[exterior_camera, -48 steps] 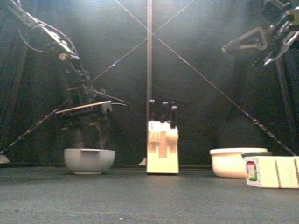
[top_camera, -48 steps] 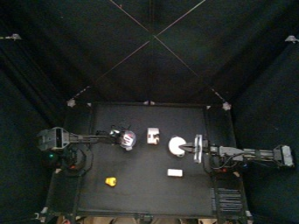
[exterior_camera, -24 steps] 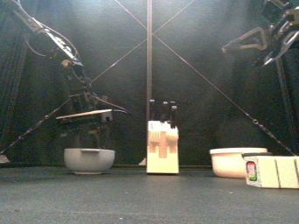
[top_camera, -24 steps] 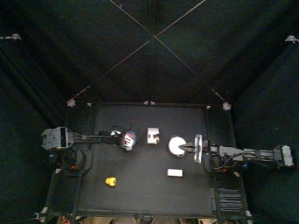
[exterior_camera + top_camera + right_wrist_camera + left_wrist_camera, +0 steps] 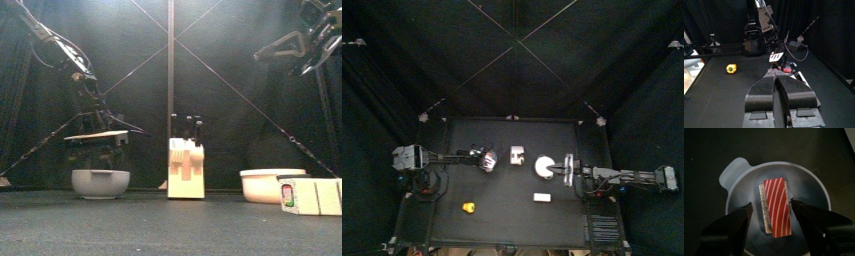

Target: Grab salmon sushi

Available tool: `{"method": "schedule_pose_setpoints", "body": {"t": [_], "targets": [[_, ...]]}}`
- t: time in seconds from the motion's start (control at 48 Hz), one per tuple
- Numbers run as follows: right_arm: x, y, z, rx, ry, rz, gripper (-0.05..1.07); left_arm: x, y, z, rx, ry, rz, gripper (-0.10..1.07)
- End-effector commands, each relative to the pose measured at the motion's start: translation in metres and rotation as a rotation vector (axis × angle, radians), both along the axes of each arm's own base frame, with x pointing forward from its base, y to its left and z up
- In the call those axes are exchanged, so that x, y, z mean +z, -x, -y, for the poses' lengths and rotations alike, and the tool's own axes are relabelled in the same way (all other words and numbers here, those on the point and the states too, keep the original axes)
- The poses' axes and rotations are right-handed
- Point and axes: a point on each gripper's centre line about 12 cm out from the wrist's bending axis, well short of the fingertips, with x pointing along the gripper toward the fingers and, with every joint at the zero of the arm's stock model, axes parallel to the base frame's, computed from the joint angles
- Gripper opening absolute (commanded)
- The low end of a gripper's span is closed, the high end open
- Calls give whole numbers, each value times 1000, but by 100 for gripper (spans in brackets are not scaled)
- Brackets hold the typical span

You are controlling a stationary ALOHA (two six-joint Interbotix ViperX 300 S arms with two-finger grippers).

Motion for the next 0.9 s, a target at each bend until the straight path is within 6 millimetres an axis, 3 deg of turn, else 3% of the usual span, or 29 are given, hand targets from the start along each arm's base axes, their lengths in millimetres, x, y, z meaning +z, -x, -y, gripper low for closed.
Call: {"method": "schedule_pose_setpoints", "body": {"t": [0.0, 0.333, 0.667, 0.875], "targets": [[7, -2, 1, -3, 1, 18, 2, 6, -6, -2, -2, -8, 23, 94], [6, -2, 1, -3, 1, 17, 2, 6, -9, -5, -3, -14, 21, 91], [6, -2, 1, -4, 2, 17, 2, 10, -16, -7, -16, -30, 29, 73], [6, -2, 1, -5, 1, 17, 2, 24, -21, -9, -23, -59, 44, 64]]}}
